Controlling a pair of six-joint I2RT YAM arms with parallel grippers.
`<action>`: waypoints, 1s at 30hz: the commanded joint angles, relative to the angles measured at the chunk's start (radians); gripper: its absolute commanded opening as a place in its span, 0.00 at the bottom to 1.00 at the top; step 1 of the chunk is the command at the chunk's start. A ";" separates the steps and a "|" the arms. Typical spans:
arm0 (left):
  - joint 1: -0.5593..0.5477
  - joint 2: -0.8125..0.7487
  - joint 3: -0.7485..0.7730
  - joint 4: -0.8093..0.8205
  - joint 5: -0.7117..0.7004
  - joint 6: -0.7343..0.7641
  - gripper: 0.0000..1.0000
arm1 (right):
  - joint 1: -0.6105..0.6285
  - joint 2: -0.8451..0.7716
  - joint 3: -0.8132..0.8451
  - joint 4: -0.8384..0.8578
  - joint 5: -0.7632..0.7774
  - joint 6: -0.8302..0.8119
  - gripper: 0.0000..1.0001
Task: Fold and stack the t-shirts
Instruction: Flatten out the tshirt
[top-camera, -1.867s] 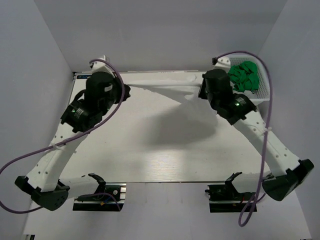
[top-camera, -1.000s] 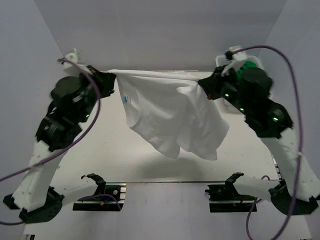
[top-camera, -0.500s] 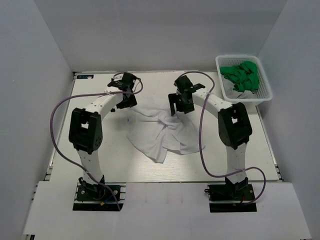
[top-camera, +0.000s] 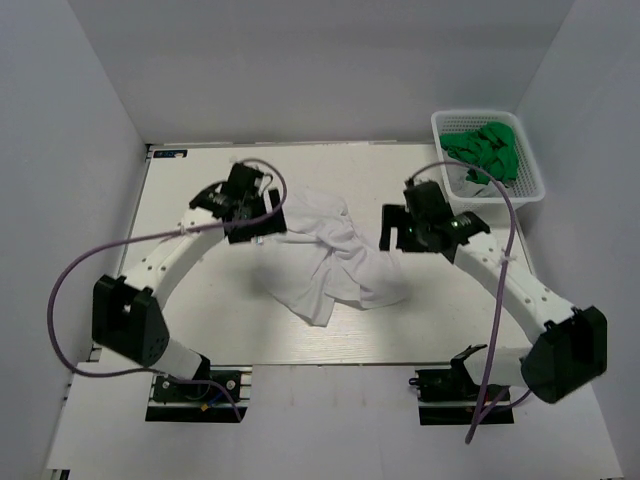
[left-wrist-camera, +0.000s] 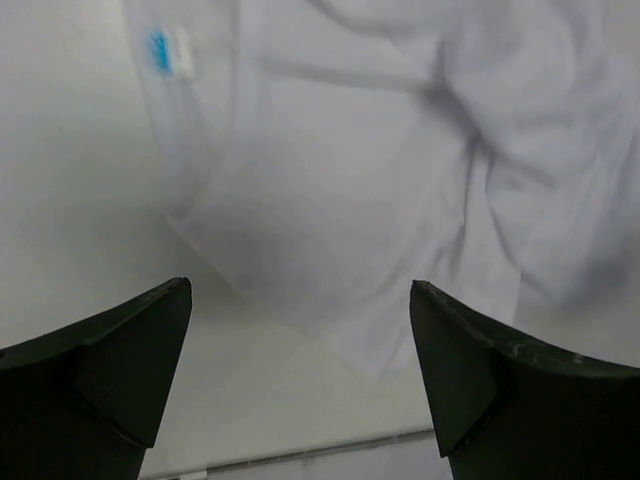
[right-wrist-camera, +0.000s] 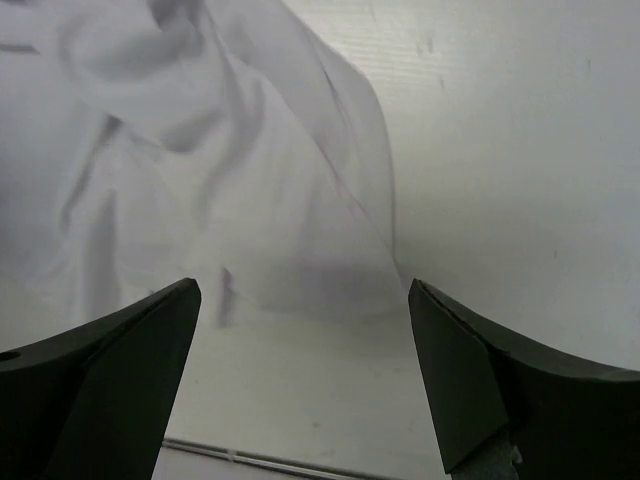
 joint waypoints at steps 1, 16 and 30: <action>-0.072 -0.115 -0.179 0.048 0.265 -0.013 1.00 | -0.021 -0.108 -0.158 -0.040 0.002 0.116 0.90; -0.519 -0.186 -0.422 0.077 0.287 -0.255 1.00 | -0.088 -0.164 -0.255 -0.093 -0.055 0.222 0.90; -0.509 0.013 -0.490 0.278 0.182 -0.312 0.95 | -0.101 -0.199 -0.249 -0.107 -0.127 0.224 0.90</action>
